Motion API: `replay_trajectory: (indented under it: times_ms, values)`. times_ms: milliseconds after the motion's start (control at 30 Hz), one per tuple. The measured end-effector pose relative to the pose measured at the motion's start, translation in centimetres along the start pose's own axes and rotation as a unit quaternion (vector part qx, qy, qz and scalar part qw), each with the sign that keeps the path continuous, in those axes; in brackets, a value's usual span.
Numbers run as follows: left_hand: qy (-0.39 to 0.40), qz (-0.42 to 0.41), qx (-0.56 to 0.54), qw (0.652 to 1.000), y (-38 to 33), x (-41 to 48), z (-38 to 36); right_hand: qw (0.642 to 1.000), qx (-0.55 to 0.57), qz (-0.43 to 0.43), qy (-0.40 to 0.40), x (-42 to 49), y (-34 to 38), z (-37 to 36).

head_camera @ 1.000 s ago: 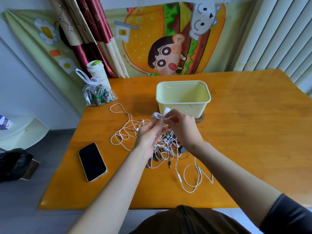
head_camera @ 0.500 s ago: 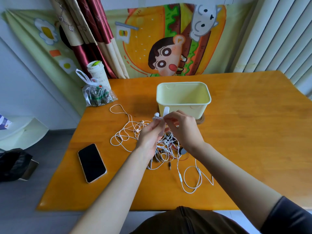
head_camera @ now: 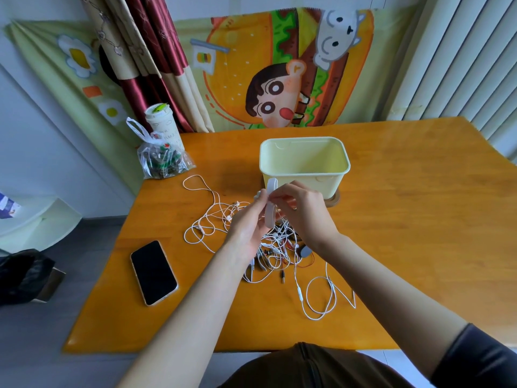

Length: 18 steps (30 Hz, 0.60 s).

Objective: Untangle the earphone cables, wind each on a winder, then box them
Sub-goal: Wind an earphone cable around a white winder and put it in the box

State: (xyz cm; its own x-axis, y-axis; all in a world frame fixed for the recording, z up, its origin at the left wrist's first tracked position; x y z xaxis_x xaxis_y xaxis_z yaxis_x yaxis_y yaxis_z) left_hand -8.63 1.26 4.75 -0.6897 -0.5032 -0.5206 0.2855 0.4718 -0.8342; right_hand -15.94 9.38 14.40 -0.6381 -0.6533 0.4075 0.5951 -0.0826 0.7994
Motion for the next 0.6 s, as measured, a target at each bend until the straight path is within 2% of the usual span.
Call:
replay_trajectory:
  times_ms: [367, 600]
  values:
    - [-0.033, -0.001, -0.003, 0.999, 0.3, 0.6, 1.2, 0.997, 0.058, -0.058, 0.004, -0.5, -0.8, -0.3]
    - [-0.004, -0.035, 0.031, 0.999, -0.3, 0.4, 0.6, 0.998, 0.034, -0.059, -0.007, -0.4, -1.2, -0.3]
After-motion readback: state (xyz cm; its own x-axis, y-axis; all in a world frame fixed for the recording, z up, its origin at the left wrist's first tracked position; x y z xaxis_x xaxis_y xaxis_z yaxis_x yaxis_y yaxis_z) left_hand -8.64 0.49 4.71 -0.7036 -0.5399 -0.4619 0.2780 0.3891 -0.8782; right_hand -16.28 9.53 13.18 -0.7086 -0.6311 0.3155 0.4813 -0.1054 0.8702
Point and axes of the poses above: each hand's wrist, its own x-axis towards the middle knuckle, its own z-axis out of the back of the hand, y = z × x, the point moved 10 cm from there along x, towards the middle knuckle, and after that the axes turned 11 degrees about x, right-handed, at the moved point
